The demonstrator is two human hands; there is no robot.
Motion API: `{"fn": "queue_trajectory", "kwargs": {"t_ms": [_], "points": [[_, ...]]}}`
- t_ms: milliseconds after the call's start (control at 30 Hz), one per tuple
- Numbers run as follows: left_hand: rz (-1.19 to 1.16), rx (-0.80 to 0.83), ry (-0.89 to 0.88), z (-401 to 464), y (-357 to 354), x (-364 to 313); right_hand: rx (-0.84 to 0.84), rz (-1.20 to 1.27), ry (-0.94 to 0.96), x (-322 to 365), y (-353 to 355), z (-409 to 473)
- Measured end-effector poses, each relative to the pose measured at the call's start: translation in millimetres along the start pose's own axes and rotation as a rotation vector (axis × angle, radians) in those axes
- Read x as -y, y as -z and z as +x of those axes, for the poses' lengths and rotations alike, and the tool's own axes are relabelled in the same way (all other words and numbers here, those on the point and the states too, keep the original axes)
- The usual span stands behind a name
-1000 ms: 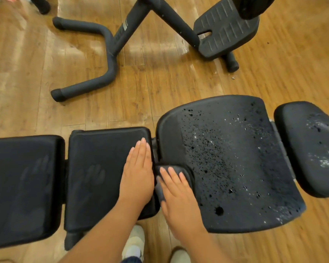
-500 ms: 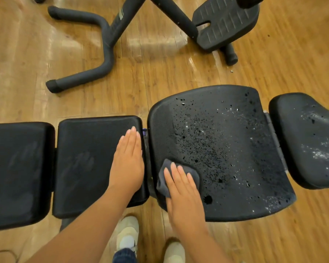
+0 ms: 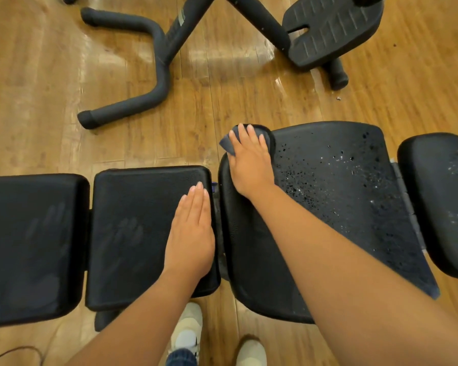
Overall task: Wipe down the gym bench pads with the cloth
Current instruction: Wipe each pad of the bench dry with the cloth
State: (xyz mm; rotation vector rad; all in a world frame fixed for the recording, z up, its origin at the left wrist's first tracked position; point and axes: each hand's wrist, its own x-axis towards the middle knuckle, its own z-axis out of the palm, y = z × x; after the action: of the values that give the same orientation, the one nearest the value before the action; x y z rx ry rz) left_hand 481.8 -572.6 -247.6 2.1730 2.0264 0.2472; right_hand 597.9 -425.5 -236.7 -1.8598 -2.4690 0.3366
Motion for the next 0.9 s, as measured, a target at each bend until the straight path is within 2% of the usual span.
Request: {"fn": "queue_trajectory", "kwargs": {"t_ms": [300, 400, 500, 633, 767, 900], "points": [[0.017, 0.015, -0.002, 0, 1, -1, 0.001, -0.006, 0.003, 13, -10, -54], [0.025, 0.031, 0.008, 0, 3, -1, 0.004, 0.015, -0.051, 25, -19, -118], [0.036, 0.032, -0.015, 0, 3, 0, 0.044, 0.029, -0.031, 30, -33, -202], [0.002, 0.024, -0.008, 0, 4, 0, 0.005, 0.066, -0.024, 23, -41, -276], [-0.014, 0.015, -0.005, 0, 4, 0, 0.056, 0.084, -0.017, 18, -39, -285], [-0.028, 0.016, 0.004, -1, 5, 0, 0.006, 0.114, -0.047, 16, -38, -270]]}}
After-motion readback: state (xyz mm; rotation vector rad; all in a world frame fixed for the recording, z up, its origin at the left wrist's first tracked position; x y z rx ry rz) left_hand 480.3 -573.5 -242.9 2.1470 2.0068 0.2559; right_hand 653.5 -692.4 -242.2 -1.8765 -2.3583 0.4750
